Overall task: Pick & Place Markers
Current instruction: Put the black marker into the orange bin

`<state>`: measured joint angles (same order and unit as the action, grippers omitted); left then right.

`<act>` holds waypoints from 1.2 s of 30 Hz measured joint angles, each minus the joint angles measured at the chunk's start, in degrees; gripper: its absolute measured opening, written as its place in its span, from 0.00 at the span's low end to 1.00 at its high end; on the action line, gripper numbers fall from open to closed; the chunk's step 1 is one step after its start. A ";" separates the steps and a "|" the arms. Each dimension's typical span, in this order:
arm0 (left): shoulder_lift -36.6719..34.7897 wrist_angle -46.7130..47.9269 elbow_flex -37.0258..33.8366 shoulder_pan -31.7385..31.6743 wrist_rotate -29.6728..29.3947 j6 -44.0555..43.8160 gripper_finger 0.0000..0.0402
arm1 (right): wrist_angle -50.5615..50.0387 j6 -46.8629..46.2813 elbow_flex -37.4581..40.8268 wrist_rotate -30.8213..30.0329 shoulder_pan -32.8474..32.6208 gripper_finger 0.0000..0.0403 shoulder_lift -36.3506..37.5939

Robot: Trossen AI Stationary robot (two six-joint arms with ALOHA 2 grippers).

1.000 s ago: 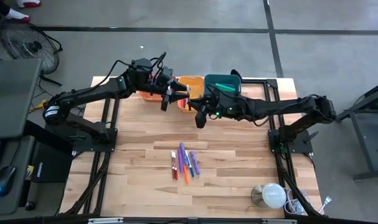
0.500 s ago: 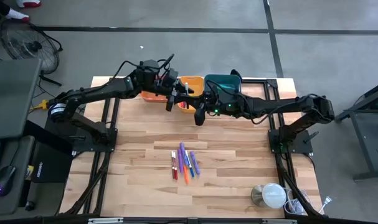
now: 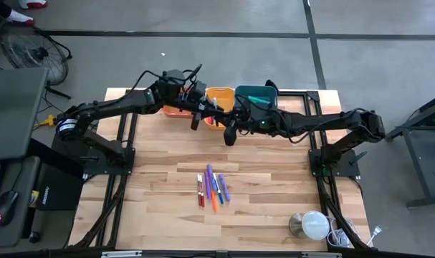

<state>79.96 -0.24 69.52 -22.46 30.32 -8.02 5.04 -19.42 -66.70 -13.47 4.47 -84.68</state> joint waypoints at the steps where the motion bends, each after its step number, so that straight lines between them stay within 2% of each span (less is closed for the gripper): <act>1: 0.00 -0.01 0.00 0.00 0.49 0.05 0.06 | 0.00 -0.02 0.00 0.06 -0.02 0.06 0.00; 17: -0.04 0.38 0.00 0.00 0.80 0.69 0.06 | -0.46 -0.06 0.00 0.39 0.00 0.06 0.00; 28: -0.33 0.73 0.11 -0.02 0.84 1.04 0.06 | -2.43 -0.43 0.00 0.49 0.09 0.41 0.41; 31: -0.34 4.92 0.15 -0.14 -1.30 3.73 0.06 | -6.18 -0.47 0.00 -1.18 0.07 0.45 1.76; 36: -1.73 17.48 0.26 -3.55 -4.48 10.35 0.06 | -15.14 -2.86 0.00 -4.29 0.07 0.47 4.83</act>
<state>78.24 17.24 69.77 -26.01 25.83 2.33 -10.11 -22.28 -66.70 -17.76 4.54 -79.86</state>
